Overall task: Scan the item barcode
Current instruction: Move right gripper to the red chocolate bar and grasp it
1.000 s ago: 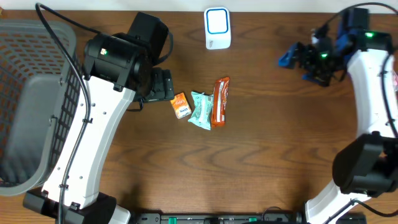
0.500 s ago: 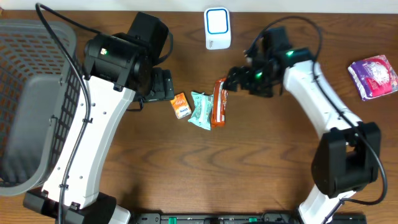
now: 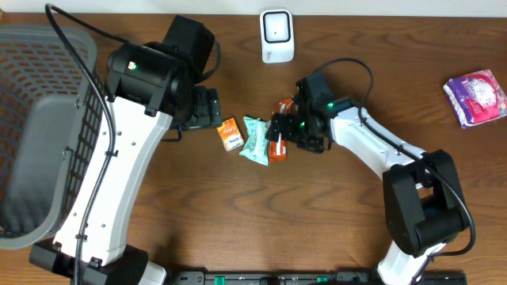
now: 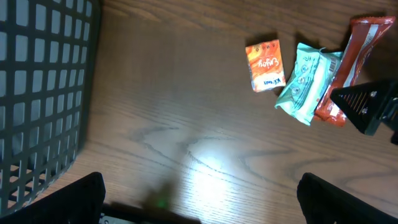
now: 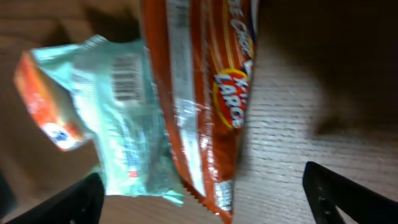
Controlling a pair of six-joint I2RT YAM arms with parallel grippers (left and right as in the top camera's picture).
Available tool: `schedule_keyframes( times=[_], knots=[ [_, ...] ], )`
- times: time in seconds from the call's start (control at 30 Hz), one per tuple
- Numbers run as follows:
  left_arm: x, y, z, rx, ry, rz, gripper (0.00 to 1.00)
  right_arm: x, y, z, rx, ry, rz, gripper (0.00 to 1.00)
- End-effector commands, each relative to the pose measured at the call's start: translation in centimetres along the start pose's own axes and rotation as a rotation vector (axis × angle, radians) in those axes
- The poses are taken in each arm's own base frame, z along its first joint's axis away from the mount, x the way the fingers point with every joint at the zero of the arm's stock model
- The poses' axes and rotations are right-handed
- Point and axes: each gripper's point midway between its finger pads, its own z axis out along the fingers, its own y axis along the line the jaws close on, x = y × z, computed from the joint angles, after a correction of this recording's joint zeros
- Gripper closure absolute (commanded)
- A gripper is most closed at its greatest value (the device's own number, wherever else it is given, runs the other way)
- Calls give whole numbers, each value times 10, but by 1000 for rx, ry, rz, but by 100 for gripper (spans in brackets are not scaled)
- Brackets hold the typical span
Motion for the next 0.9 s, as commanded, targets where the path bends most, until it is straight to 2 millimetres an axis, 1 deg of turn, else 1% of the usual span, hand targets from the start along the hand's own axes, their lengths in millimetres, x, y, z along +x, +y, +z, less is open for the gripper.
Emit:
schedule_keyframes(
  times=[0.0,0.2,0.3,0.47,0.5,0.6,0.63,0.67,0.73,0.87],
  knots=[
    [9,7,-2,-22,34,1,2,10,-8,11,32,9,18,14],
    [9,7,-2,-22,34,1,2,19,-14,23,44,5,1,24],
    [9,7,-2,-22,34,1,2,22,-18,26,50,0,25,28],
    [9,7,-2,-22,34,1,2,22,-29,29,92,-19,60,42],
    [9,7,-2,-22,34,1,2,22,-30,29,94,-21,60,44],
    [9,7,-2,-22,34,1,2,23,-31,30,94,-21,60,56],
    [9,7,-2,-22,34,1,2,23,-31,30,94,-20,60,57],
    [9,7,-2,-22,34,1,2,23,-30,30,94,-20,60,60],
    [9,7,-2,-22,34,1,2,22,-30,30,92,-23,59,62],
    [9,7,-2,-22,34,1,2,19,-27,32,77,-40,49,60]
  ],
)
